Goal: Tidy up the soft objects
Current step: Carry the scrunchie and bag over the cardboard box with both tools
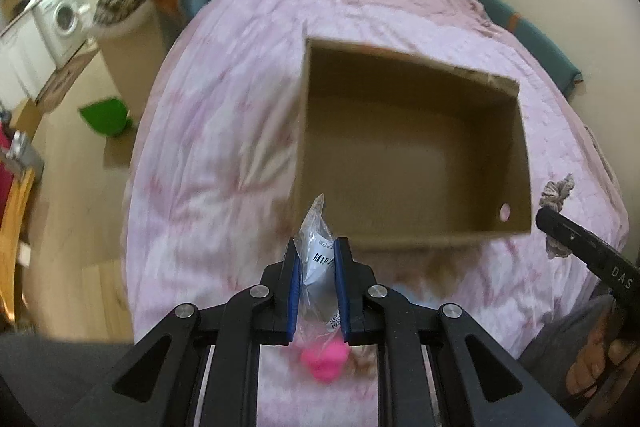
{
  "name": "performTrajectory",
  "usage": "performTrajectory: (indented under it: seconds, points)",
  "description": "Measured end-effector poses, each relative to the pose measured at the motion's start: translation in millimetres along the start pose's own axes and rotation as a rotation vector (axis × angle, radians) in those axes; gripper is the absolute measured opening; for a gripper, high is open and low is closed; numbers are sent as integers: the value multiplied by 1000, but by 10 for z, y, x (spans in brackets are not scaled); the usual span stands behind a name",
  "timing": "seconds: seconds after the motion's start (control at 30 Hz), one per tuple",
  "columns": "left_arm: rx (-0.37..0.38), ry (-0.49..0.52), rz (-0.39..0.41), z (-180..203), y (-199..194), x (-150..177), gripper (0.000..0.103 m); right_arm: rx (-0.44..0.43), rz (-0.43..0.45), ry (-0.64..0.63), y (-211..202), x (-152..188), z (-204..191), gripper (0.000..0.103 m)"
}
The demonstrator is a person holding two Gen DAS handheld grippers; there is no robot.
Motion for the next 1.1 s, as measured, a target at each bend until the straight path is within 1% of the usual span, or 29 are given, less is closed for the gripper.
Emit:
performTrajectory:
  seconds: [0.13,0.23,0.37,0.47,0.53,0.63,0.67,0.77,0.93,1.1]
  points:
    - [23,25,30,126,102,-311,14,1,29,-24,119,-252,-22,22]
    - [16,50,60,233,218,-492,14,9,38,-41,248,-354,9,22]
    - [19,73,37,375,475,-598,14,24,31,-35,464,-386,80,22]
    - [25,100,53,460,652,-570,14,54,10,-34,611,-325,128,22]
    - [24,124,62,490,753,-536,14,62,-22,-24,721,-280,170,22]
    - [29,133,17,515,933,-495,14,94,-61,-37,859,-219,219,22]
    - [35,132,20,521,965,-494,14,100,-75,-35,896,-207,233,22]
    - [21,147,39,540,998,-458,14,107,-104,-15,985,-202,258,22]
    - [22,141,25,531,1057,-416,14,108,-141,-23,1067,-137,243,22]
    - [18,147,33,548,1056,-406,14,114,-158,-37,1114,-113,213,22]
Point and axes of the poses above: each gripper's, at about its wrist camera, not at the fingertips, and y roughly the way its jaws point, z to its right, x to its underside, the point moved 1 cm from there along y, roughly the way its jaws point, and after that the axes turned 1 degree about z, right-handed, at the moved point
